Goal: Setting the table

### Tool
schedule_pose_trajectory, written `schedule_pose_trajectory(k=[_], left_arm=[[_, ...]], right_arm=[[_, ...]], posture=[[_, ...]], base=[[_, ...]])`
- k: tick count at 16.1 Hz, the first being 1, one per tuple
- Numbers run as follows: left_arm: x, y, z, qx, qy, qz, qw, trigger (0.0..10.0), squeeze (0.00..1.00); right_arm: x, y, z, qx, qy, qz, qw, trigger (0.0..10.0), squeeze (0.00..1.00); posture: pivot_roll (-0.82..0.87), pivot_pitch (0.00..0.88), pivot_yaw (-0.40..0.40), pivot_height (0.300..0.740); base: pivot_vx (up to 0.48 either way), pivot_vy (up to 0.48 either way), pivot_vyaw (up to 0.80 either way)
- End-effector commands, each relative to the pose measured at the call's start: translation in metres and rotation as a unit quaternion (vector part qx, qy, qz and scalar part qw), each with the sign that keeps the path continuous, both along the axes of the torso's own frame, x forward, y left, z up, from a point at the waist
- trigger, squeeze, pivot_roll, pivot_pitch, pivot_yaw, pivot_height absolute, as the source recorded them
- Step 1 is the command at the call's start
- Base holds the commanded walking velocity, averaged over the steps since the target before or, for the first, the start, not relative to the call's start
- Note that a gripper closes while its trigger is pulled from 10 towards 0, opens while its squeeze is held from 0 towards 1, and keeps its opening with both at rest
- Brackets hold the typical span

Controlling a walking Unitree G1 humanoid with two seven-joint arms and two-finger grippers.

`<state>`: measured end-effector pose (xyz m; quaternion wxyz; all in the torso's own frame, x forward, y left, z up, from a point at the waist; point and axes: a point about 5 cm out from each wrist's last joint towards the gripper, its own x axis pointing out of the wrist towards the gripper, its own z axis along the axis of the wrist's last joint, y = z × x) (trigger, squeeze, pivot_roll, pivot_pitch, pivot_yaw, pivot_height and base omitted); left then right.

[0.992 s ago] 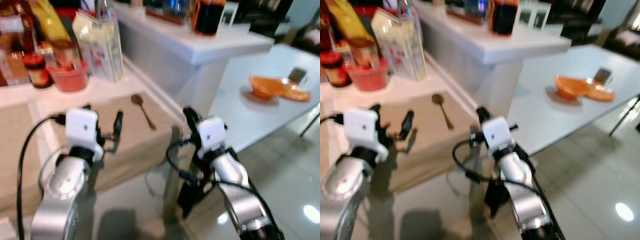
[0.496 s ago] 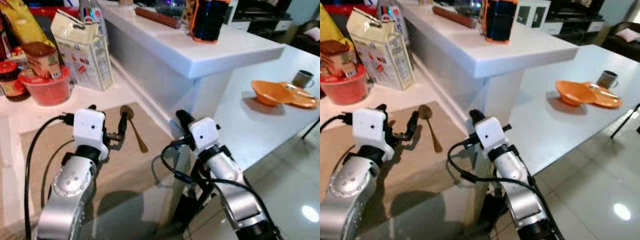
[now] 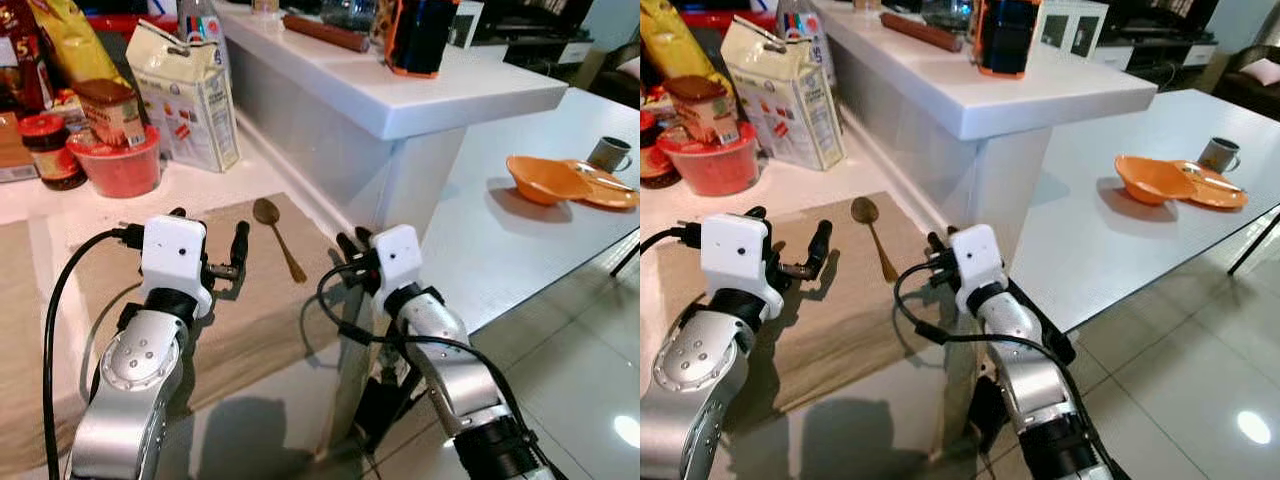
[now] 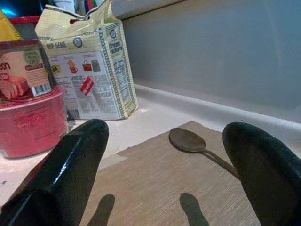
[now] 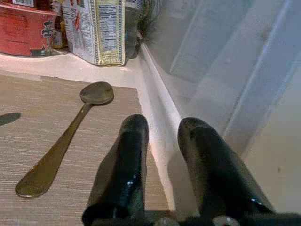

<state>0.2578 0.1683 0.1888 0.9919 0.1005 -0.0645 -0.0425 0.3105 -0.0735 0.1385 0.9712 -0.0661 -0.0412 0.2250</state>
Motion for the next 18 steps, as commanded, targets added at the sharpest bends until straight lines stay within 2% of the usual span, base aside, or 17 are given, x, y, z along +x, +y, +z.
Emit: schedule_pose_trajectory(k=[1, 15, 16, 17, 18], left_arm=[[0.0, -0.004, 0.003, 0.003, -0.005, -0.004, 1.0, 10.0, 0.0], [0.0, -0.004, 0.003, 0.003, -0.005, -0.004, 1.0, 10.0, 0.0], [0.0, -0.004, 0.004, 0.005, -0.005, -0.004, 1.0, 10.0, 0.0], [0.002, -0.003, 0.007, 0.012, -0.008, 0.005, 1.0, 10.0, 0.0], [0.003, -0.003, 0.011, 0.02, -0.014, 0.014, 1.0, 10.0, 0.0]], right_arm=[[0.002, -0.003, 0.002, 0.003, 0.003, -0.005, 1.0, 10.0, 1.0], [0.002, -0.003, 0.002, 0.003, 0.003, -0.005, 1.0, 10.0, 1.0], [0.005, -0.003, 0.002, 0.014, 0.012, -0.002, 1.0, 10.0, 1.0], [0.029, 0.012, 0.013, 0.01, 0.012, 0.022, 1.0, 10.0, 0.0], [0.053, 0.032, 0.032, -0.001, 0.009, 0.05, 0.999, 10.0, 0.0]], posture=[[0.09, 0.0, -0.074, 0.732], [0.09, 0.0, -0.074, 0.732], [0.09, 0.0, -0.072, 0.732], [0.13, 0.0, -0.064, 0.732], [0.13, 0.0, -0.063, 0.732]], base=[[0.0, 0.0, 0.0], [0.0, 0.0, 0.0], [0.0, 0.0, 0.0], [0.0, 0.0, 0.0], [0.0, 0.0, 0.0]])
